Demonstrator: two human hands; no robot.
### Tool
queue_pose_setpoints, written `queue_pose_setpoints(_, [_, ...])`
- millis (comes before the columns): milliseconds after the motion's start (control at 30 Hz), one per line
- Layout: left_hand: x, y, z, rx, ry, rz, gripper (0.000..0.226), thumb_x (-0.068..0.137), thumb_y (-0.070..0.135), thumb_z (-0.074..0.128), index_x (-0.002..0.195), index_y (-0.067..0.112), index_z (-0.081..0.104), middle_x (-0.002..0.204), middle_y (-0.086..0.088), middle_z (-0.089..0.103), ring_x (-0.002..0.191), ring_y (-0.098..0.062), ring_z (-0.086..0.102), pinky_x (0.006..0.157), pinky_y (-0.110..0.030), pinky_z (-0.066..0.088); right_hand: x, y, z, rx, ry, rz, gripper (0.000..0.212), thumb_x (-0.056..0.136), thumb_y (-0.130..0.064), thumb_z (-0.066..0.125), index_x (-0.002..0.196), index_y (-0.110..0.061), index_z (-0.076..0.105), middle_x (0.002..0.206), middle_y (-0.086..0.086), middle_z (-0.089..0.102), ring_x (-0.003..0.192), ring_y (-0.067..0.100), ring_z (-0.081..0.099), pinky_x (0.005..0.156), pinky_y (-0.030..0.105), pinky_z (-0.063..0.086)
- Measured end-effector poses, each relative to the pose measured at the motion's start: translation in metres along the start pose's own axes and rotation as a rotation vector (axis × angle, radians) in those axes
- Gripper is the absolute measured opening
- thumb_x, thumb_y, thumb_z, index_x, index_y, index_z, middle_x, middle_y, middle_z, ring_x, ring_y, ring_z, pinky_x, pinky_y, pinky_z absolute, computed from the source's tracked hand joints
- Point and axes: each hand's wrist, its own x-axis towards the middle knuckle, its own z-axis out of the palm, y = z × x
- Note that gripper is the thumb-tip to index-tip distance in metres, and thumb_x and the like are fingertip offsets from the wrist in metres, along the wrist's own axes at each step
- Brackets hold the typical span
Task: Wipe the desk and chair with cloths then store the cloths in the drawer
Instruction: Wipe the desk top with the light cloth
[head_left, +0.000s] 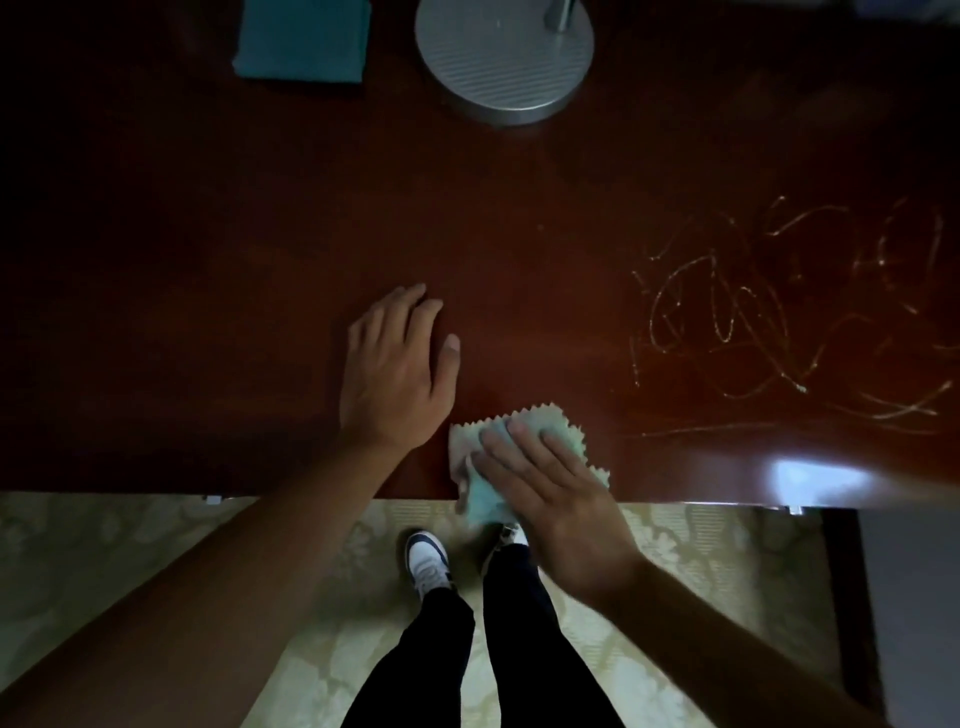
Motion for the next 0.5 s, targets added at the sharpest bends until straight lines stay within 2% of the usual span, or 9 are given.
queue_pose_setpoints(67, [0.000,0.000,0.001,0.011,-0.001,0.014,0.044,0.098,0.038,0.040,0.129,0.011,0.054,0.141,-0.010,0.051,0.135,-0.027,0.042,0.107,-0.045,0.034,0.031,0.025,-0.007,0.025,0.040,0.083,0.051,0.103,-0.030,0.037,0.149,-0.009,0.036,0.155,0.013,0.038,0.145,0.031,0.031,0.116,0.050,0.028])
queue_pose_setpoints(100, [0.000,0.001,0.001,0.010,-0.003,0.022,0.043,0.098,0.037,0.040,0.129,0.011,0.055,0.141,-0.010,0.051,0.134,-0.027,0.043,0.106,-0.044,0.034,0.053,0.040,-0.012,0.029,0.068,0.173,0.053,0.103,-0.035,0.031,0.148,-0.008,0.037,0.153,0.015,0.040,0.144,0.033,0.033,0.116,0.052,0.029])
queue_pose_setpoints(200, [0.000,0.001,0.000,-0.007,0.006,0.033,0.041,0.098,0.033,0.040,0.128,0.010,0.055,0.139,-0.009,0.054,0.132,-0.026,0.045,0.105,-0.042,0.035,0.102,0.063,-0.019,0.001,0.137,0.446,0.056,0.098,-0.032,0.030,0.148,-0.008,0.039,0.154,0.015,0.038,0.146,0.034,0.029,0.117,0.054,0.027])
queue_pose_setpoints(267, [-0.001,0.001,0.000,-0.017,0.009,0.051,0.040,0.098,0.031,0.041,0.128,0.009,0.056,0.138,-0.010,0.054,0.129,-0.027,0.048,0.104,-0.041,0.035,0.101,0.040,-0.008,-0.030,0.182,0.528,0.057,0.097,-0.029,0.028,0.148,-0.006,0.037,0.155,0.016,0.035,0.147,0.034,0.026,0.118,0.053,0.025])
queue_pose_setpoints(333, [-0.002,0.002,0.000,-0.022,-0.008,0.102,0.042,0.098,0.031,0.039,0.129,0.008,0.056,0.140,-0.011,0.053,0.128,-0.028,0.049,0.103,-0.042,0.036,0.075,-0.004,0.004,-0.036,0.133,0.483,0.059,0.095,-0.027,0.031,0.149,-0.004,0.034,0.156,0.017,0.033,0.147,0.033,0.026,0.118,0.053,0.027])
queue_pose_setpoints(400, [-0.001,0.004,0.001,-0.028,-0.034,0.166,0.042,0.099,0.031,0.038,0.130,0.008,0.056,0.142,-0.011,0.051,0.128,-0.027,0.048,0.105,-0.042,0.036,0.048,-0.027,0.010,0.002,0.082,0.360,0.057,0.095,-0.024,0.036,0.148,-0.003,0.036,0.157,0.015,0.032,0.148,0.030,0.025,0.116,0.051,0.031])
queue_pose_setpoints(500, [0.007,0.015,0.004,-0.052,-0.038,0.166,0.041,0.100,0.028,0.036,0.130,0.010,0.056,0.142,-0.009,0.051,0.128,-0.025,0.048,0.105,-0.042,0.036,0.051,0.007,-0.002,-0.006,0.041,0.208,0.058,0.093,-0.027,0.042,0.147,-0.007,0.040,0.156,0.011,0.035,0.147,0.027,0.027,0.113,0.049,0.036])
